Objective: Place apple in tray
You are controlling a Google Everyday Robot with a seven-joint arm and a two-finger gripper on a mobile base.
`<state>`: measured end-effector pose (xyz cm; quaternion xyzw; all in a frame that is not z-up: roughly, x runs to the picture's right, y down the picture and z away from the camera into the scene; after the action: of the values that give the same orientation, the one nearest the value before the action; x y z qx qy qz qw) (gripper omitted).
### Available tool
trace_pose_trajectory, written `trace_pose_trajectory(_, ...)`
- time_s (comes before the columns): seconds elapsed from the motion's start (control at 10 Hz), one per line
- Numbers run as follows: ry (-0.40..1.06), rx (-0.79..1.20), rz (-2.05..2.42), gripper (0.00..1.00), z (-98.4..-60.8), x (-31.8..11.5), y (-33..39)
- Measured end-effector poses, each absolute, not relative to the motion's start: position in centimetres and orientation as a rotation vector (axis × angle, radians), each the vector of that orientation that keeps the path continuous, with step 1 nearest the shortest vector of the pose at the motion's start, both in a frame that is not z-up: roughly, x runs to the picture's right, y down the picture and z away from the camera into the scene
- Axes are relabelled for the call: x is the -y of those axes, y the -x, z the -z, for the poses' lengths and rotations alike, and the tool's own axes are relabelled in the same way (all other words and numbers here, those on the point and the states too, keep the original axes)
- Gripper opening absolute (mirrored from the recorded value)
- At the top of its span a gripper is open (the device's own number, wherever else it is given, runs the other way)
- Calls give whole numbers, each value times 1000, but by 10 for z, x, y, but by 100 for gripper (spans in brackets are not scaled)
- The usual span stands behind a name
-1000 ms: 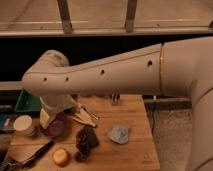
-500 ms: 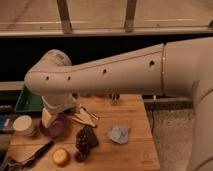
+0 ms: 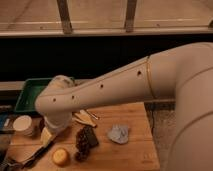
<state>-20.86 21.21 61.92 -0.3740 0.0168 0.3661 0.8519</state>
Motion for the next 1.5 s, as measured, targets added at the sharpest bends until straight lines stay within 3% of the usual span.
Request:
trace_pose_trajectory(0.3, 910, 48, -679, 80, -627, -275, 226)
trace_pose_trajectory(0.8, 885, -12, -603, 80, -624, -274, 239)
trace_pose_trajectory(1.5, 879, -99, -470, 80, -651, -315, 260)
